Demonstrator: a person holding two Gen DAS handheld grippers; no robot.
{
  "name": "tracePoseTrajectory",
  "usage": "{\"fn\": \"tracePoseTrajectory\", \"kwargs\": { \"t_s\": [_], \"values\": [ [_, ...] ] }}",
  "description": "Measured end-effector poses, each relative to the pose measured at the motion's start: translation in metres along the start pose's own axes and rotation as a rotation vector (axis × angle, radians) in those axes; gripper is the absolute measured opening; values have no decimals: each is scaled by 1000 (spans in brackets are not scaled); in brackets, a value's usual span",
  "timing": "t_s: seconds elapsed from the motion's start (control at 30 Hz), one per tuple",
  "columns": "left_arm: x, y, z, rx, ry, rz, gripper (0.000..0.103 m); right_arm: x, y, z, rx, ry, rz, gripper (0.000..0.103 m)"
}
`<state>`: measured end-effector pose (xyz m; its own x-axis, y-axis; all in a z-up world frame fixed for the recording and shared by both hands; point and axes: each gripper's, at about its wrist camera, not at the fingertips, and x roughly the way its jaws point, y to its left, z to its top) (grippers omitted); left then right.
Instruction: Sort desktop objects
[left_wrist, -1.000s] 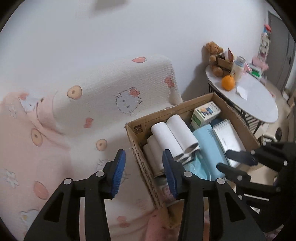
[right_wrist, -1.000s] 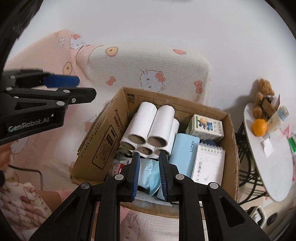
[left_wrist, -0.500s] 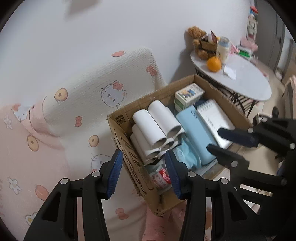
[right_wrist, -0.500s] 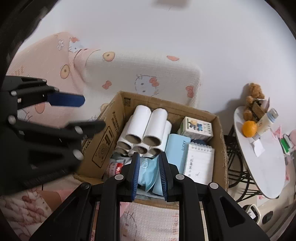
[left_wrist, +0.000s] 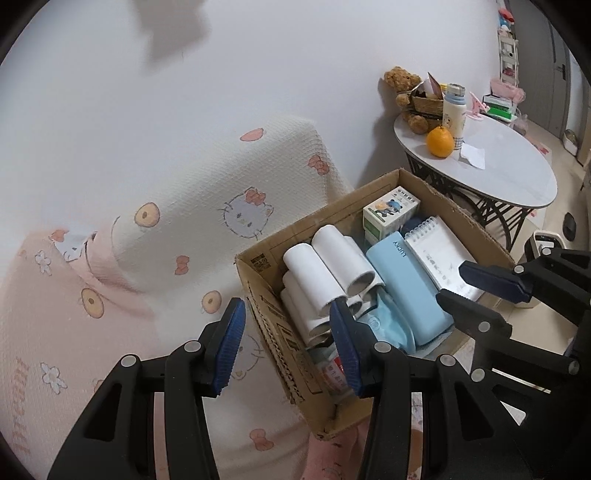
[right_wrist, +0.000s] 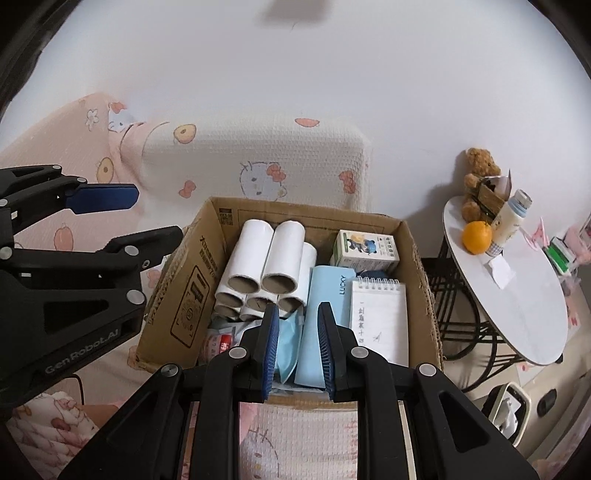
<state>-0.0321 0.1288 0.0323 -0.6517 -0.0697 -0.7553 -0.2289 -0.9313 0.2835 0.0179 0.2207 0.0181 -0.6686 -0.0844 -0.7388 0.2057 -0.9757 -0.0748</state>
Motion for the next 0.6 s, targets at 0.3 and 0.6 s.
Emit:
{"fn": "tracePoseTrajectory", "kwargs": {
  "t_s": [0.3,0.6],
  "values": [
    [2,-4,-1,17,11,0,52,4,-3,-1,19,14,5,17],
    [3,-3,-1,15,18,-1,52,3,-2,-1,19,12,9,17]
  ]
}}
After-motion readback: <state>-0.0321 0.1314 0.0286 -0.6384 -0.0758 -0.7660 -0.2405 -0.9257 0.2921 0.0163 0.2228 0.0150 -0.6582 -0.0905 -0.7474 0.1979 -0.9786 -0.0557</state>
